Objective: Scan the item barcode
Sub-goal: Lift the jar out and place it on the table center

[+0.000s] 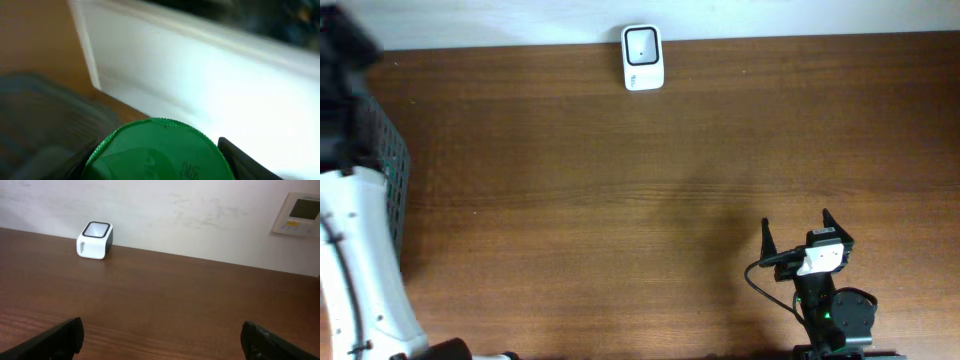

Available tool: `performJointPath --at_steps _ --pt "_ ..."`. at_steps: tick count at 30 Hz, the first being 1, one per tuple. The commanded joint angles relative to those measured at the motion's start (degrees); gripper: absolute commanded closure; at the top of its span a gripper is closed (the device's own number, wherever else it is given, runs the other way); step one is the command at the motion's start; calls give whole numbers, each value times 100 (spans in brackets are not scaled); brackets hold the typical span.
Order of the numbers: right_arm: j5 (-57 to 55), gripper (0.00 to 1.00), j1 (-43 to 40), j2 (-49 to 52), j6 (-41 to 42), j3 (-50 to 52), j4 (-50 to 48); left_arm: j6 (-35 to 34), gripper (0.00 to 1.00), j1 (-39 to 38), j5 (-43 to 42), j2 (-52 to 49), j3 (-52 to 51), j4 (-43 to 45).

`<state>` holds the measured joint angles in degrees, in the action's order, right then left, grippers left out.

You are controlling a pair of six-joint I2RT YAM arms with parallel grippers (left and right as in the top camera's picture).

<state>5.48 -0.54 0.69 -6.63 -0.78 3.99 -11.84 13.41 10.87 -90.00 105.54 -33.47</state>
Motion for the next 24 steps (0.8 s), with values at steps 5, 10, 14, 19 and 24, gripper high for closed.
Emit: performJointPath --at_steps 5,10,14,19,24 --pt "9 2 20 -33 0 46 7 13 33 -1703 -105 -168 57 -1165" --pt "9 2 20 -33 0 46 7 11 34 -2485 -107 -662 55 -1982" --pt "7 2 20 -33 0 46 7 9 34 -3032 -452 -1226 46 -2369" --pt "7 2 20 -33 0 46 7 9 34 -3528 -664 -1851 46 -2367" --pt "7 2 20 -33 0 46 7 7 35 -4030 -778 -2656 46 -2138"
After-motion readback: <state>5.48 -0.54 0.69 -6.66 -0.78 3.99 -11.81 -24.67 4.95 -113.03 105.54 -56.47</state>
